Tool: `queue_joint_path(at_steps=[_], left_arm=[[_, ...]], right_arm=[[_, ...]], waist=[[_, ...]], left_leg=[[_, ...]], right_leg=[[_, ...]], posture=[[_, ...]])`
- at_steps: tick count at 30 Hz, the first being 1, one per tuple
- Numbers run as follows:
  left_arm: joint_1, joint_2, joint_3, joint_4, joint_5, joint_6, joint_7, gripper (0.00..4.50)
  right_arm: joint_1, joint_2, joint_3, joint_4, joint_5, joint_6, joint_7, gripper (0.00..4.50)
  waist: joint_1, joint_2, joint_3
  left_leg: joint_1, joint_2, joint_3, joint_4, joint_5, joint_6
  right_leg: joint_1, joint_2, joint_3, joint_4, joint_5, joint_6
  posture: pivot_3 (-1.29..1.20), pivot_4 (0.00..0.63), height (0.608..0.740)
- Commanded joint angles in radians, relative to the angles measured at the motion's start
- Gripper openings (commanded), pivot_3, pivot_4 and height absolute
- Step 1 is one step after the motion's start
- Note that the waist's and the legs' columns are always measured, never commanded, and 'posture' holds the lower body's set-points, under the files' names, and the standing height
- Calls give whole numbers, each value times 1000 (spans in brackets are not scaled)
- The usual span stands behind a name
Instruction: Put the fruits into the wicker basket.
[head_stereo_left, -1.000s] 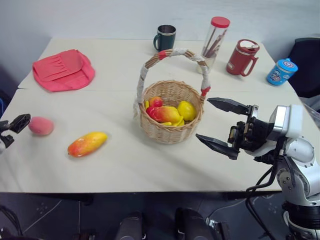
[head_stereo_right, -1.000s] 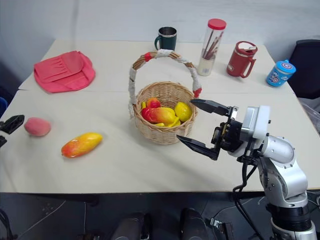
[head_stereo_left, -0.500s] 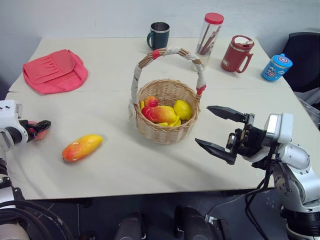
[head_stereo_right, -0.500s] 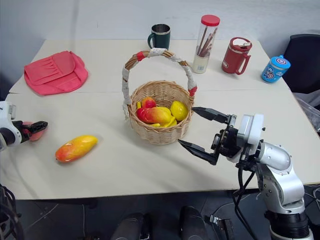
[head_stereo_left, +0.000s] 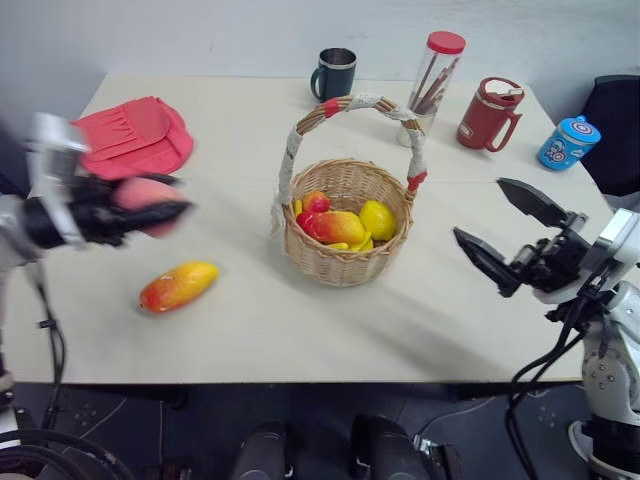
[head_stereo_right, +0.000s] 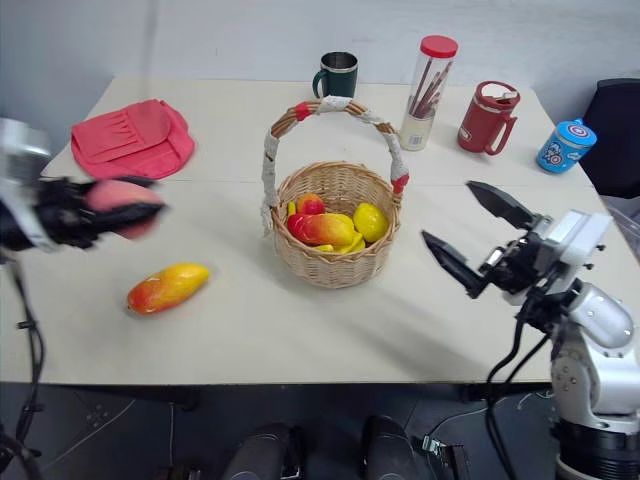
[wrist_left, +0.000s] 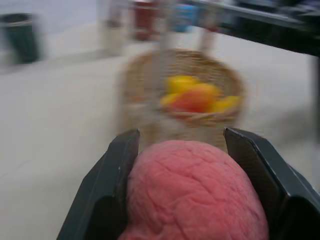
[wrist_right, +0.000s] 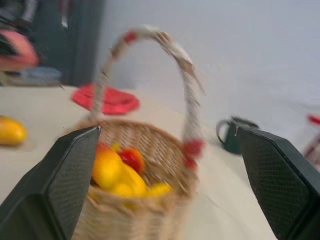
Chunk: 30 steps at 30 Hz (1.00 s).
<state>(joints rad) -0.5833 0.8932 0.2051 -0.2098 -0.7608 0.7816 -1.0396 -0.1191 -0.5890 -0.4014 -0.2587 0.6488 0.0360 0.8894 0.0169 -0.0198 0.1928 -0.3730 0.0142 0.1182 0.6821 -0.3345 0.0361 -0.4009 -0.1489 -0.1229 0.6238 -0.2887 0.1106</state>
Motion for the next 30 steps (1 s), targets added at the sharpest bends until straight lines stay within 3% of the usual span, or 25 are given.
queue_joint_path(at_steps=[1,6,11,16,18,19,26,30], left_arm=[[-110,-95,-109,-61,30,-10,79,2382],[-289,-355,-315,70,304,-128,322,2382],[-347,-456,-411,214,506,-236,444,2382],[-347,-510,-396,213,508,-232,429,3848],[-333,-513,-386,182,496,-229,410,4399],[-325,-509,-382,170,497,-235,402,4471],[-221,-447,-272,9,395,-253,302,4471],[-20,-277,-101,-121,269,-307,107,4471]], right_arm=[[12,-18,-34,-16,-6,-36,9,4500],[63,9,-11,-72,-7,-34,-12,4500],[103,30,16,-131,11,-10,-31,4500],[114,31,37,-170,24,10,-38,4500],[114,27,40,-177,37,27,-37,4500],[114,25,40,-178,40,32,-35,4500],[101,13,47,-162,54,63,-7,4500],[73,-4,77,-150,61,77,46,4500]], waist=[[-2,1,0],[-3,1,0],[-9,1,0],[-4,1,0],[0,1,0],[2,1,0],[2,1,0],[-22,4,1]], left_leg=[[0,1,0,0,1,-1],[3,1,2,0,3,-2],[3,1,2,0,3,-1],[1,1,2,0,2,1],[1,1,2,0,2,2],[1,1,1,0,2,2],[1,1,1,0,2,2],[2,2,0,0,2,1]], right_leg=[[0,1,0,1,0,0],[1,2,2,0,0,0],[0,3,1,2,0,0],[0,2,-6,0,1,1],[1,1,-7,-1,1,1],[1,1,-7,-1,1,2],[1,1,-7,-2,1,1],[2,1,-6,-2,1,1]], posture=[[0,150,740],[0,150,740],[0,150,740],[0,150,740],[0,150,740],[0,150,740],[0,150,740],[0,150,740]])
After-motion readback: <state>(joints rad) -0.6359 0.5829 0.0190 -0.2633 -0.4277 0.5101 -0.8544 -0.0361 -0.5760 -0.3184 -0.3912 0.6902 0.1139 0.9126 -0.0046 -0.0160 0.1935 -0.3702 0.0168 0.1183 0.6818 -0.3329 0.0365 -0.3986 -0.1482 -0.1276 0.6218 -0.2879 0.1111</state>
